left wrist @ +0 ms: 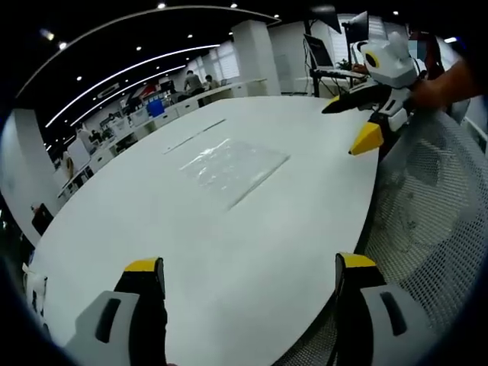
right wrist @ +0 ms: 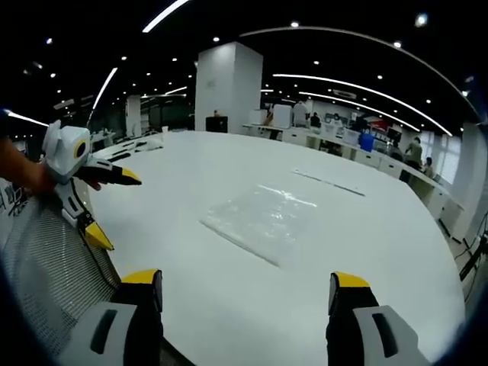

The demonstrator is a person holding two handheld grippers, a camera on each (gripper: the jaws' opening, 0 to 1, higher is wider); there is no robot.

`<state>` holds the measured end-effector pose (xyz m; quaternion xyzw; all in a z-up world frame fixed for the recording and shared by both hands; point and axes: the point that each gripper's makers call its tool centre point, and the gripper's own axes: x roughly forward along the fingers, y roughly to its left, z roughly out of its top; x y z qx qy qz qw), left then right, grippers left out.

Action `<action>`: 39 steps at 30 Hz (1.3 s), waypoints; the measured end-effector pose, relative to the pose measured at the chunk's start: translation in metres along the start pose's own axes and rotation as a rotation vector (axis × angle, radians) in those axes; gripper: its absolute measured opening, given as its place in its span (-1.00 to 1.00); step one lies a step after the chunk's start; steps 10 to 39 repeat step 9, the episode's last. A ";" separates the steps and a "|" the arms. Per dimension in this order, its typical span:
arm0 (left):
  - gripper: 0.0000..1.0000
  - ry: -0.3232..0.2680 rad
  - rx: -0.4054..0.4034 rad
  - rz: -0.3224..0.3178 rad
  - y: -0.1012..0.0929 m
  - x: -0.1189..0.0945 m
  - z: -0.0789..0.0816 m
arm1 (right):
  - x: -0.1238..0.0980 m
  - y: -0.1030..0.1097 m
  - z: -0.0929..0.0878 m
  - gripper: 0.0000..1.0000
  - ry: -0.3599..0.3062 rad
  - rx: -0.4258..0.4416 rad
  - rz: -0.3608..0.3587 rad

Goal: Open the resealable bag by pulling the two sides of the seal apart until the entire bag opening is separated and visibly accessible.

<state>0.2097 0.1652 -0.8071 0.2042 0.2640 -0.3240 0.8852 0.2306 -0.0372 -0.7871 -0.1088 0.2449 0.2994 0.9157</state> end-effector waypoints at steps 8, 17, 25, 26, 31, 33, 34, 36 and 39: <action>0.76 0.031 0.004 -0.025 -0.006 0.002 -0.007 | 0.001 0.005 -0.008 0.78 0.038 -0.025 0.008; 0.74 0.037 0.002 -0.027 -0.006 0.002 -0.008 | 0.002 0.006 -0.010 0.77 0.048 -0.031 0.013; 0.74 0.037 0.002 -0.027 -0.006 0.002 -0.008 | 0.002 0.006 -0.010 0.77 0.048 -0.031 0.013; 0.74 0.037 0.002 -0.027 -0.006 0.002 -0.008 | 0.002 0.006 -0.010 0.77 0.048 -0.031 0.013; 0.74 0.037 0.002 -0.027 -0.006 0.002 -0.008 | 0.002 0.006 -0.010 0.77 0.048 -0.031 0.013; 0.74 0.037 0.002 -0.027 -0.006 0.002 -0.008 | 0.002 0.006 -0.010 0.77 0.048 -0.031 0.013; 0.74 0.037 0.002 -0.027 -0.006 0.002 -0.008 | 0.002 0.006 -0.010 0.77 0.048 -0.031 0.013; 0.74 0.037 0.002 -0.027 -0.006 0.002 -0.008 | 0.002 0.006 -0.010 0.77 0.048 -0.031 0.013; 0.74 0.037 0.002 -0.027 -0.006 0.002 -0.008 | 0.002 0.006 -0.010 0.77 0.048 -0.031 0.013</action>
